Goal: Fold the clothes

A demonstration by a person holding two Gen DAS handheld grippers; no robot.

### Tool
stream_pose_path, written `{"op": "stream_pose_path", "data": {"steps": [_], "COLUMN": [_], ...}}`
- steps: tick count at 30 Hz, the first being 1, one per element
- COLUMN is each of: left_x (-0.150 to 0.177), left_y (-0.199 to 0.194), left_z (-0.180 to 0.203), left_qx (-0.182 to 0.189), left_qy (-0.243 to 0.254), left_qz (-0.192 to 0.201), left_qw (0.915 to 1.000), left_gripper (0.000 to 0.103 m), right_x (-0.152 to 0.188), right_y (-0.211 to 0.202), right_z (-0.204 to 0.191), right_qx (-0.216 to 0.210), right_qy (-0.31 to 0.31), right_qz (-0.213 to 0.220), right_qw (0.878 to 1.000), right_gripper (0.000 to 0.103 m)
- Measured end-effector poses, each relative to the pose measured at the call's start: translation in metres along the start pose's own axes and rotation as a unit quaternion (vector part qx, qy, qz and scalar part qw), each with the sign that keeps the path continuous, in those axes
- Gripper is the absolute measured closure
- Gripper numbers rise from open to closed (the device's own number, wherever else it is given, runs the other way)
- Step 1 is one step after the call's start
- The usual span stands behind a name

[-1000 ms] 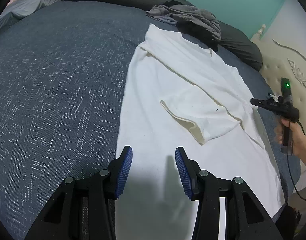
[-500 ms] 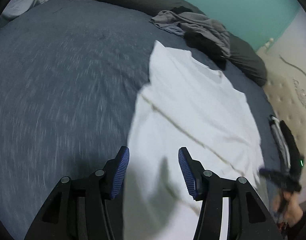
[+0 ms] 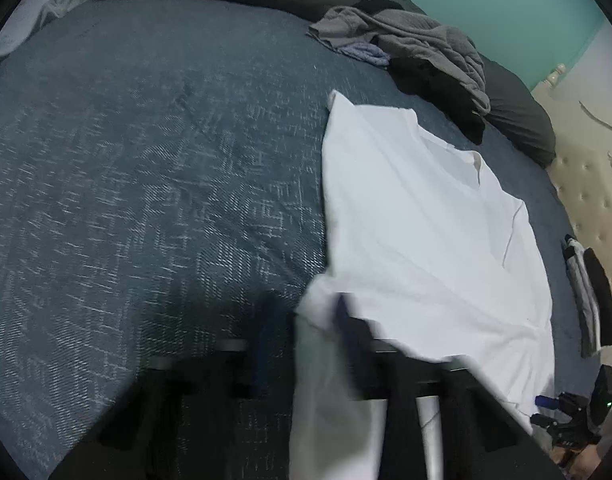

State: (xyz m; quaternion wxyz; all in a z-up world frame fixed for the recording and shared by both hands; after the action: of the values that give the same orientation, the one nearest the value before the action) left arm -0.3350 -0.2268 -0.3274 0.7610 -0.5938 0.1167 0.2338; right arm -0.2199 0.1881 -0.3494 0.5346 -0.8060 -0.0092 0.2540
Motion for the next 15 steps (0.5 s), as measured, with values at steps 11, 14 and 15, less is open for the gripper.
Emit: {"op": "stream_pose_path", "data": {"steps": [11,14,15], "left_x": [-0.007,-0.008,-0.008], "left_y": [-0.009,-0.007,-0.006], "left_z": [0.0,-0.003,-0.004], "left_qx": [-0.01,-0.011,-0.012], "left_qy": [0.021,0.018,0.017], "left_qz": [0.001,-0.004,-0.006], "left_qw": [0.9997,0.9998,0.9998], "left_gripper": [0.095,0.096,0.096], "right_x": [0.002,0.001,0.001], "right_y": [-0.019,-0.024,-0.023], "right_z": [0.008,0.01,0.01], "right_qx": [-0.028,-0.039,-0.04], "right_qy": [-0.015,-0.018,-0.02], "right_qz": [-0.004,-0.007,-0.012], "right_qw": [0.999,0.999,0.999], "right_gripper": [0.099,0.099,0.099]}}
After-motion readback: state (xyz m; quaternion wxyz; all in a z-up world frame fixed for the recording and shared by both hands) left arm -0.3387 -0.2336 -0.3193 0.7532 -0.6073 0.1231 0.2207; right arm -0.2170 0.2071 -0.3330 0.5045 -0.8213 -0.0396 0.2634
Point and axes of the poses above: each gripper's, at about its wrist camera, not at the fingertips, and y roughly the way its jaws point, z to its right, x to its underside, the point moved 1 cm from there along y, roughly the way its jaws point, and after that the axes turned 6 degrees about -x, right-handed, at the moved point
